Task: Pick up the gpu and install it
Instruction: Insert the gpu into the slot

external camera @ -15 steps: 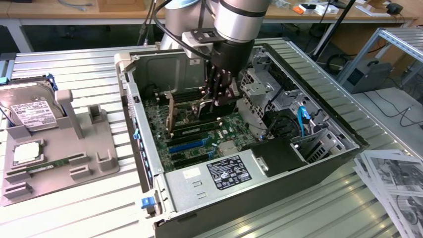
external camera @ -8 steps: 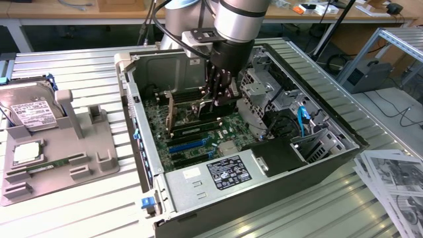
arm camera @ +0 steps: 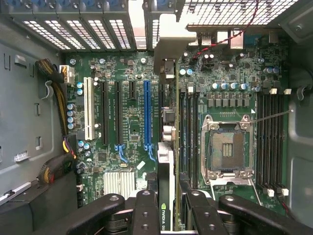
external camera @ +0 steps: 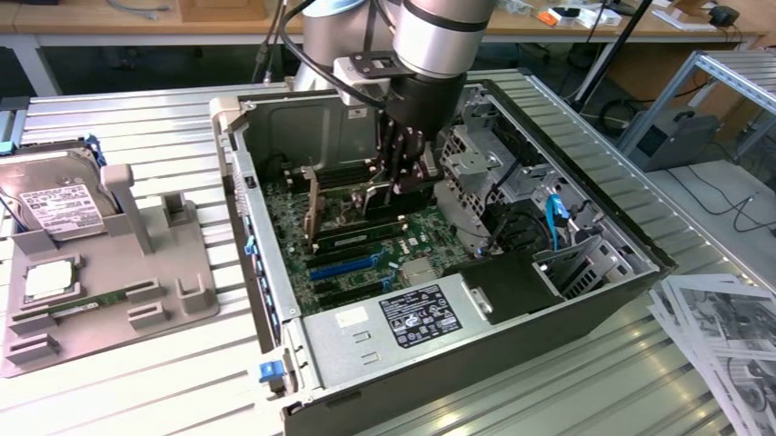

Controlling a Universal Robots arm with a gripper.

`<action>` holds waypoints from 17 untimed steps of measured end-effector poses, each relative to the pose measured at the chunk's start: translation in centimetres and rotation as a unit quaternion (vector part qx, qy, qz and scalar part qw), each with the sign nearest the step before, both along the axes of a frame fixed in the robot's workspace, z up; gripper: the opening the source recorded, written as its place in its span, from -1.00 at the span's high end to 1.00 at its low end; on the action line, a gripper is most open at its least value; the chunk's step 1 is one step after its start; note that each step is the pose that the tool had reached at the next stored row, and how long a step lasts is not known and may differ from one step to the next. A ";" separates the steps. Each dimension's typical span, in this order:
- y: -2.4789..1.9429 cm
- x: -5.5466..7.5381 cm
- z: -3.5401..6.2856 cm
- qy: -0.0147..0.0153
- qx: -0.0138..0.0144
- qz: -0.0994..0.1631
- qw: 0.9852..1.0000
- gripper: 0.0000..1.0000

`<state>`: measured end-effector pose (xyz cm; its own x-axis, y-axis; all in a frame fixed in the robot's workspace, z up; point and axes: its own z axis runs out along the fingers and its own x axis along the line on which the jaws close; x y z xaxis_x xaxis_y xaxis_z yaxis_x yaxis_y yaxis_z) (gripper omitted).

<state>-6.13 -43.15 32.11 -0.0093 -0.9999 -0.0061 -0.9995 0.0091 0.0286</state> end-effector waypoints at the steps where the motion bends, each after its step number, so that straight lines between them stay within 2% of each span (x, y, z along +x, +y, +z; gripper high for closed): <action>1: 0.00 0.0 -0.01 0.000 0.000 0.000 1.000 0.47; 6: 0.00 -0.6 -0.08 0.000 0.003 0.000 1.000 0.47; 9: -0.04 -0.6 -0.17 0.000 0.003 0.000 1.000 0.47; 12: -0.23 -0.6 -0.36 -0.002 0.003 0.000 1.000 0.47; 17: -0.31 -0.6 -0.43 -0.002 0.003 0.004 1.000 0.47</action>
